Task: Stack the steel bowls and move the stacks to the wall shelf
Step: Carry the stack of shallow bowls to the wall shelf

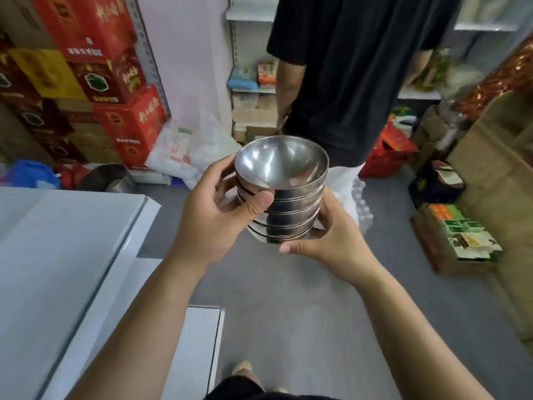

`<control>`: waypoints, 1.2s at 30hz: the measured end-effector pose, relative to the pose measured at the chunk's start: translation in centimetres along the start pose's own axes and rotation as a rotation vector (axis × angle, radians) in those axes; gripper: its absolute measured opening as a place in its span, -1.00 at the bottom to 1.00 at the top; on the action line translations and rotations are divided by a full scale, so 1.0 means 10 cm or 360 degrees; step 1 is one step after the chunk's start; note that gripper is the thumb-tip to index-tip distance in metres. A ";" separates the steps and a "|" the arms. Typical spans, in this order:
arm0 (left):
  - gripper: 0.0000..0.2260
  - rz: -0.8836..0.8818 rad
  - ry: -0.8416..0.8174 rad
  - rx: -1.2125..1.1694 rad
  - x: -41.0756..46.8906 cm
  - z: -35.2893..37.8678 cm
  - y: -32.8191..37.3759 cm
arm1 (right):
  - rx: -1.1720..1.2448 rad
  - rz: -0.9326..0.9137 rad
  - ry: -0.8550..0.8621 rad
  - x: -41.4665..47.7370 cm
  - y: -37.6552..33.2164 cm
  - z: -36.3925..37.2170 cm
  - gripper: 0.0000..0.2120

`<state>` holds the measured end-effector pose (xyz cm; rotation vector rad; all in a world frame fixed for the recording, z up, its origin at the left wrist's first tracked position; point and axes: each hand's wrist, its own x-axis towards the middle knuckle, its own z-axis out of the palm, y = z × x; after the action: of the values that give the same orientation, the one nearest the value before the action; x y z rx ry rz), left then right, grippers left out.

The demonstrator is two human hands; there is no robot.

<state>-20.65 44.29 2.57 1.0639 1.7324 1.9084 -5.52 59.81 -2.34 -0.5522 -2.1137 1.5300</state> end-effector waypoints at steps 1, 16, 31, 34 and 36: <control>-0.42 0.0008 -0.0048 -0.0005 0.15 0.04 -0.05 | 0.0006 0.0026 0.0051 0.07 0.03 -0.05 0.03; -0.42 -0.0077 -0.0541 -0.0134 1.85 0.60 -0.69 | -0.0029 0.0240 0.0512 1.07 0.52 -0.55 0.02; -0.36 -0.0065 -0.0268 -0.0166 4.26 1.62 -1.38 | -0.0020 0.0136 0.0256 3.65 1.20 -2.08 0.04; -0.37 -0.0090 -0.0177 -0.0170 4.70 1.70 -1.55 | -0.0030 0.0122 0.0161 4.20 1.31 -2.28 0.02; -0.42 -0.0108 -0.0105 -0.0170 4.98 1.70 -1.66 | -0.0052 0.0115 0.0099 4.55 1.39 -2.34 0.02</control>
<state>-44.72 93.90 0.72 1.0047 1.5914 1.8802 -27.93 107.89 -3.03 -0.6855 -2.0961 1.4994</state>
